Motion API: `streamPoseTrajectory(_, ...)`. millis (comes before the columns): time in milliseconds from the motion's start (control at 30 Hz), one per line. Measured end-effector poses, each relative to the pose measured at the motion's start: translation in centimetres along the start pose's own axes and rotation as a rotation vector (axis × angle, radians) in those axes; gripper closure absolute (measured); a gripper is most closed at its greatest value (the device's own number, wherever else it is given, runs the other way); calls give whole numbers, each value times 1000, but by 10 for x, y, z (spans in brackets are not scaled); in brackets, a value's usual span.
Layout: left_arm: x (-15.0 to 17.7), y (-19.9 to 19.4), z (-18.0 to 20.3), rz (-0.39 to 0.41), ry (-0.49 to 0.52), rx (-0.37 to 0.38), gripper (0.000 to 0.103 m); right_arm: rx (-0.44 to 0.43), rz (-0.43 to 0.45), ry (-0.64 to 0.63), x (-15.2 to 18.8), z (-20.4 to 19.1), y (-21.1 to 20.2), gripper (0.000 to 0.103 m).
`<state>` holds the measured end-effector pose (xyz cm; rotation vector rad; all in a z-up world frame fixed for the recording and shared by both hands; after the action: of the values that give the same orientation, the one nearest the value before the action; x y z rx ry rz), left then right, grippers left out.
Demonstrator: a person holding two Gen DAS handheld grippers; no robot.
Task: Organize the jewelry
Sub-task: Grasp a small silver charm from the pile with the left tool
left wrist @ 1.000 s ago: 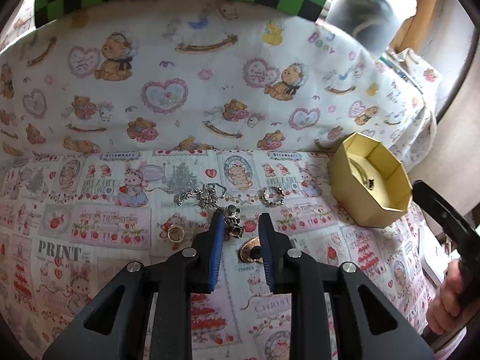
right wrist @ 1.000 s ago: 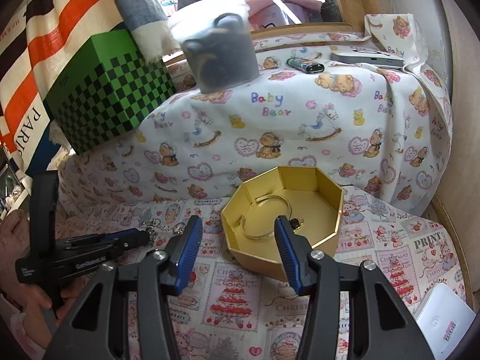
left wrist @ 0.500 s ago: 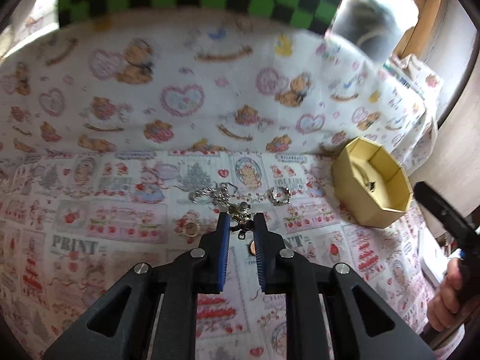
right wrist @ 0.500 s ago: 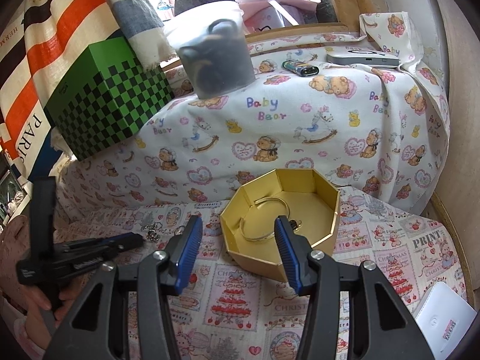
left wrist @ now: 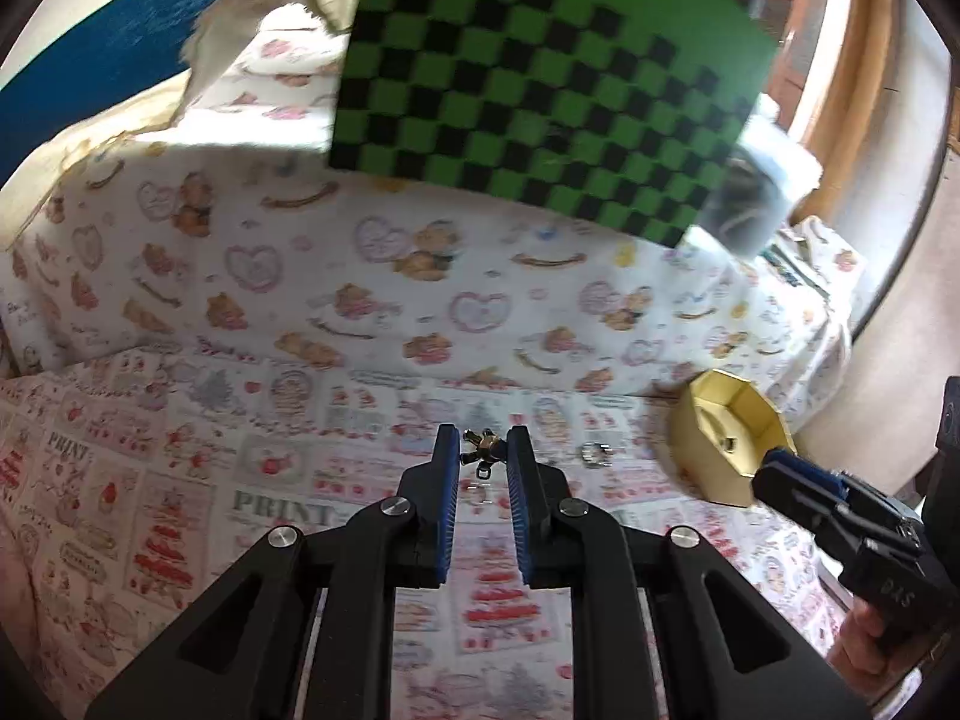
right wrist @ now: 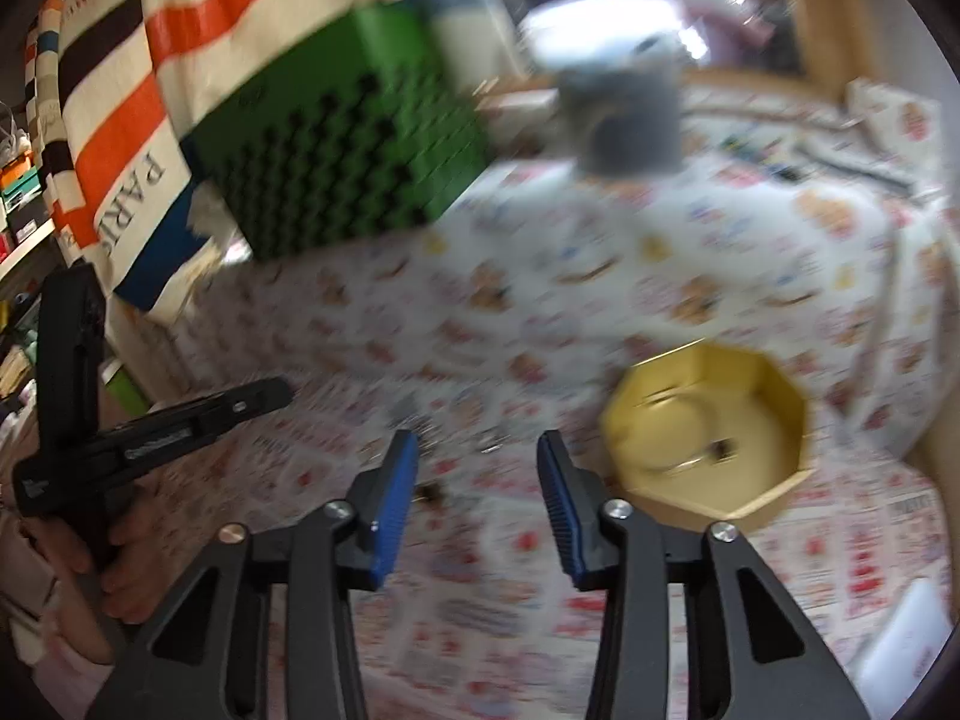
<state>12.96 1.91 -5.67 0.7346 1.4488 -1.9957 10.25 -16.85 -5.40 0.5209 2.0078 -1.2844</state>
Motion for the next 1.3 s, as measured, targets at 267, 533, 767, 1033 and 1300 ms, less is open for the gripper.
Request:
streamPoseTrajectory(267, 4, 15, -22, -24, -71, -27, 88, -12, -165, 36, -2, -29, 72, 82)
streamPoseTrajectory(533, 3, 15, -36, -25, -110, -28, 88, 67, -225, 35, 2, -28, 116, 90)
streamPoseTrajectory(767, 5, 18, -32, -31, -71, -39, 88, 90, -257, 6, 7, -30, 128, 96)
streamPoseTrajectory(1033, 0, 4, -19, 19, -7, -53, 88, 96, -224, -50, 10, -30, 91, 96)
streamPoseTrajectory(1300, 4, 1, -1, 28, 33, -43, 88, 58, -181, -60, 19, -13, 42, 96)
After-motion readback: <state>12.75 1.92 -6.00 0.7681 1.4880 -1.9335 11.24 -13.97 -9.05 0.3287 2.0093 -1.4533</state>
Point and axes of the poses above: each gripper's, at about its wrist camera, not at the fingertips, and y roughly the way its jaws point, z to its right, x to its underside, the point moved 8 cm from there along y, roughly the way its jaws point, and after that the axes turned 1 degree about y, right-handed, at the moved point
